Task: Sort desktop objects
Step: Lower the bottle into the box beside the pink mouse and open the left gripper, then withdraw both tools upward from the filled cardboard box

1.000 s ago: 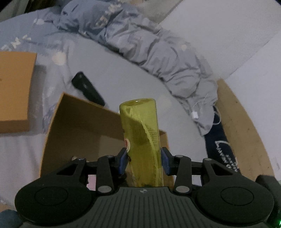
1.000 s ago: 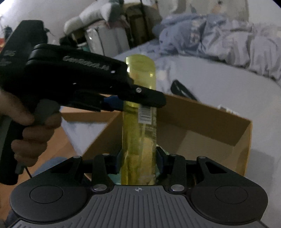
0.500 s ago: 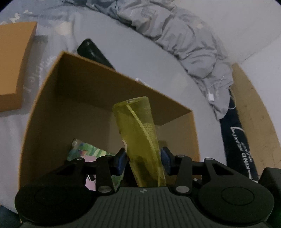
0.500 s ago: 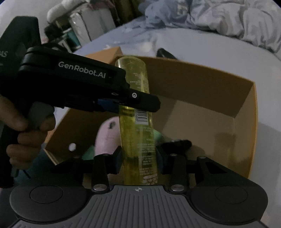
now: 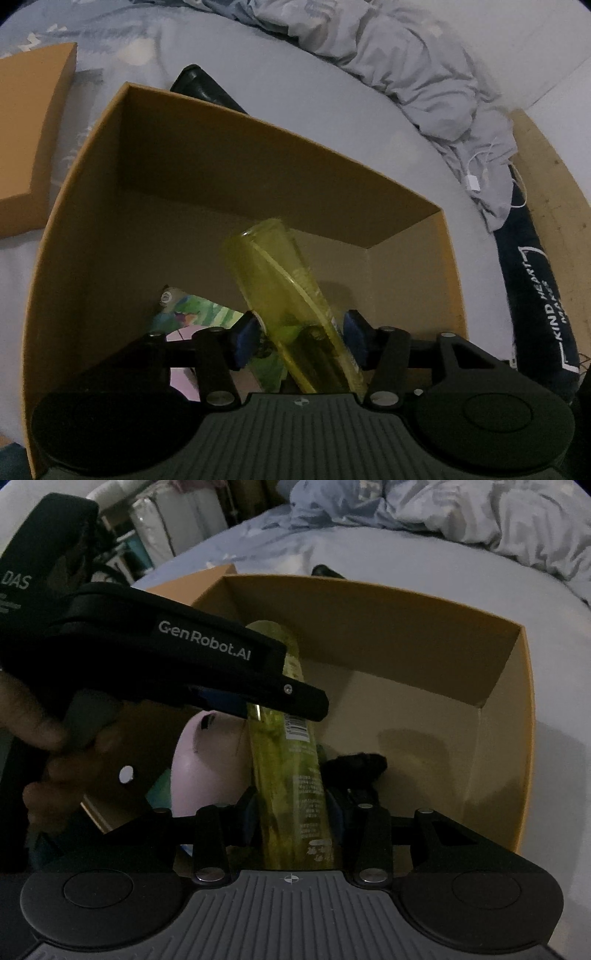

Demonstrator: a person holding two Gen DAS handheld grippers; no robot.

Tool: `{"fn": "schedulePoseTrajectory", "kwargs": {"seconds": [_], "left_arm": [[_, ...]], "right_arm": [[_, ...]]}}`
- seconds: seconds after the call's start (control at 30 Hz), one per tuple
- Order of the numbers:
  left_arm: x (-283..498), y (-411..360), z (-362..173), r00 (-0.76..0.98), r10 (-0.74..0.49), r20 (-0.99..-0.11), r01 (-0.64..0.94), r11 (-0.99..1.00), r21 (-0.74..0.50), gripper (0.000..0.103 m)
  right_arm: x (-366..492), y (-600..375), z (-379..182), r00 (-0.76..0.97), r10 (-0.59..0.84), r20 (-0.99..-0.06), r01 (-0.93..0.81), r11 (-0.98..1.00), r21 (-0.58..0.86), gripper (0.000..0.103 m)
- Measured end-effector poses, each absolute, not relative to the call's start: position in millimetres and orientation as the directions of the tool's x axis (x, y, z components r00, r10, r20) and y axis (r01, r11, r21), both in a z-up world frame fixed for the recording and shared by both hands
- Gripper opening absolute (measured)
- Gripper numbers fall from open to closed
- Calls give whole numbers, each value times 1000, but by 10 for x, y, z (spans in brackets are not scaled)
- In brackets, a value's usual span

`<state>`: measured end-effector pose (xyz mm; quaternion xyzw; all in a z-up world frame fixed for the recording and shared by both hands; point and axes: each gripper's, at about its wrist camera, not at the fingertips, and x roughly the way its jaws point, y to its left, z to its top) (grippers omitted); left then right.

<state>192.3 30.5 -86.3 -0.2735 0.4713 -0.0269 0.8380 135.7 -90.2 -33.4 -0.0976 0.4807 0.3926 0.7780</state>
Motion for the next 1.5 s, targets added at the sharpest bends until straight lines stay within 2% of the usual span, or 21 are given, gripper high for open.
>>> {"fn": "schedulePoseTrajectory", "kwargs": {"seconds": [0.1,0.13,0.2,0.47,0.57,0.63,0.7,0.83,0.9,0.93,1.0,1.2,1.5], "left_arm": [[1884,318,-859,549,-290,-783,-219,855,-470,57],[1869,328,-850,552,-293,-780,-220,852,-475,65],[1838,350,-832,558,-292,-777,-224,849,-479,67],[1705,377,-723,585,-273,-763,-225,850,-477,67],[1653,365,-643,604,-270,-750,-209,854,-476,70],[1617,357,-590,616,-269,-741,-198,857,-475,76],[1582,349,-536,627,-267,-731,-187,860,-475,76],[1512,333,-430,651,-264,-712,-166,866,-472,76],[1472,314,-377,662,-257,-704,-156,872,-464,77],[1451,304,-350,667,-253,-701,-151,875,-460,84],[1394,287,-292,688,-243,-684,-140,880,-454,89],[1256,266,-169,722,-220,-656,-129,889,-440,92],[1053,279,-77,753,-193,-629,-123,898,-422,98]], "right_arm": [[1324,-923,-331,238,514,-824,-700,679,222,45],[1314,-932,-328,240,514,-823,-698,681,221,45],[1299,-964,-299,247,521,-817,-693,685,226,45],[1218,-1079,-157,284,529,-800,-678,700,223,47],[1187,-1123,-105,297,532,-793,-673,706,221,53],[1167,-1151,-69,306,533,-789,-669,710,221,53],[1147,-1180,-34,315,535,-784,-665,714,220,60],[1076,-1259,58,333,545,-769,-661,717,222,66],[1036,-1299,107,343,551,-761,-660,718,223,73],[1018,-1322,131,348,554,-757,-659,718,223,74],[981,-1369,181,359,561,-746,-656,720,227,76],[862,-1476,280,388,581,-715,-644,726,241,89],[650,-1577,384,432,605,-669,-620,737,267,99]]}}
